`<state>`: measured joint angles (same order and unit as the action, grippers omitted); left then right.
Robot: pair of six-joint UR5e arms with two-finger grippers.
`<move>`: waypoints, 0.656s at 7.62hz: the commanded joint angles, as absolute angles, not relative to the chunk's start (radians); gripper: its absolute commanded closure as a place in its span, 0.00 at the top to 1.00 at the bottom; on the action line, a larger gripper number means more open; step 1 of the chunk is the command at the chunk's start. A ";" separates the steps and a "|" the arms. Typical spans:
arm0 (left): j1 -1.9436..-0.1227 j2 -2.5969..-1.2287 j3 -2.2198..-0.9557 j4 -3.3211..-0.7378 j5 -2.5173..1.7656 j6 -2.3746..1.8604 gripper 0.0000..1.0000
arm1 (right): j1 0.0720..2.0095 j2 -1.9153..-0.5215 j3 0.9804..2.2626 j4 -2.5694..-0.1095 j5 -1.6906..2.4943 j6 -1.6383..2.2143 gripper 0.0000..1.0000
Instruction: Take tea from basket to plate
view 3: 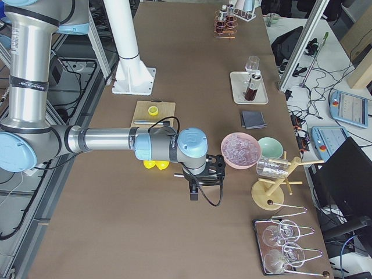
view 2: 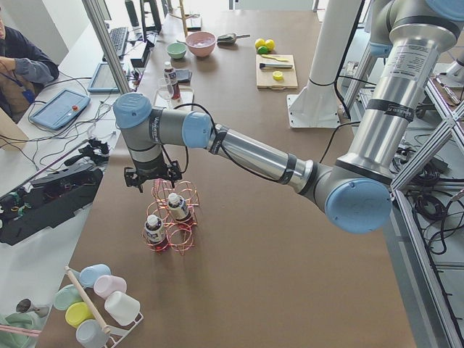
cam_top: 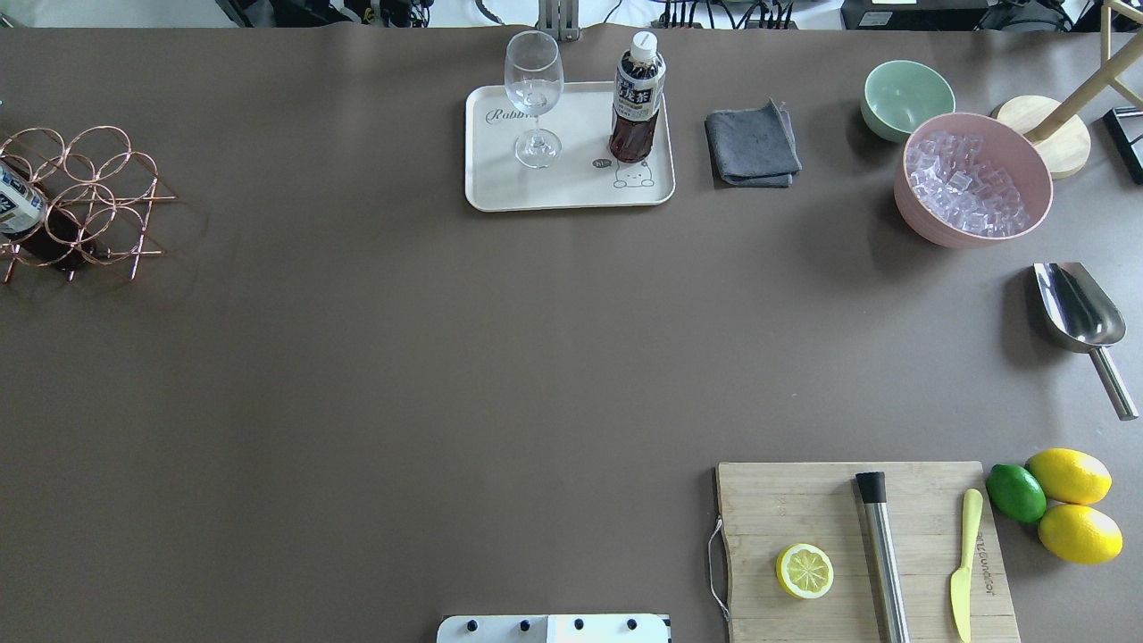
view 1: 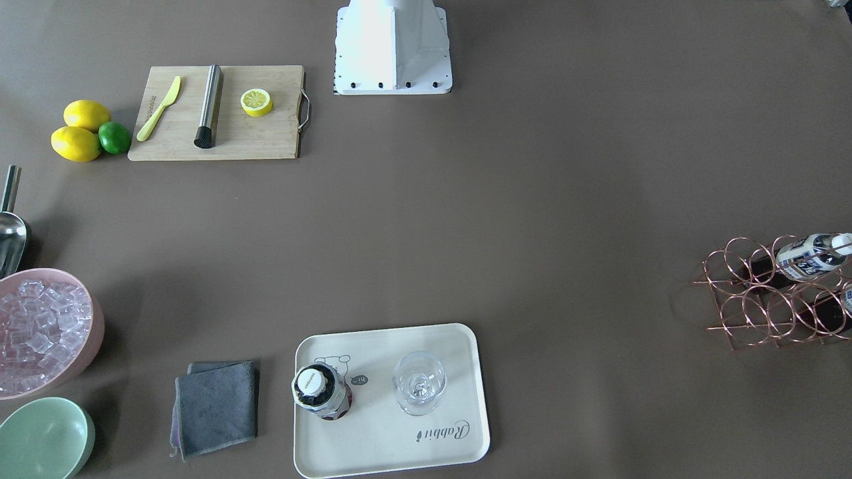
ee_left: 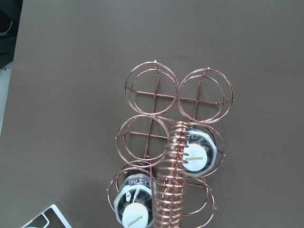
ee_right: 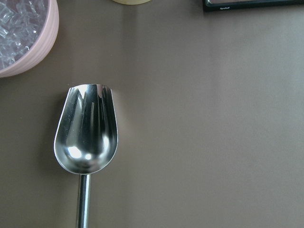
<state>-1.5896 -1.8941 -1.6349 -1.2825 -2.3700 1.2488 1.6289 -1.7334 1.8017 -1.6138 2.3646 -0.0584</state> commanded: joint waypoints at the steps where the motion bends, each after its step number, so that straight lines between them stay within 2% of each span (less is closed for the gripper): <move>1: -1.643 -1.793 -1.680 -1.229 -2.396 1.065 0.99 | 1.629 -1.733 1.802 -1.614 2.365 -0.060 1.00; 3: -1.664 -1.695 -1.680 -1.232 -2.471 0.839 0.99 | 1.631 -1.733 1.802 -1.614 2.365 -0.060 1.00; 5: -1.663 -1.664 -1.677 -1.232 -2.468 0.552 0.99 | 1.629 -1.733 1.802 -1.614 2.367 -0.060 1.00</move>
<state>-1.6604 -1.6943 -1.6788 -1.2320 -2.4627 0.8007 1.6296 -1.7334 1.8024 -1.6137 2.3661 -0.0598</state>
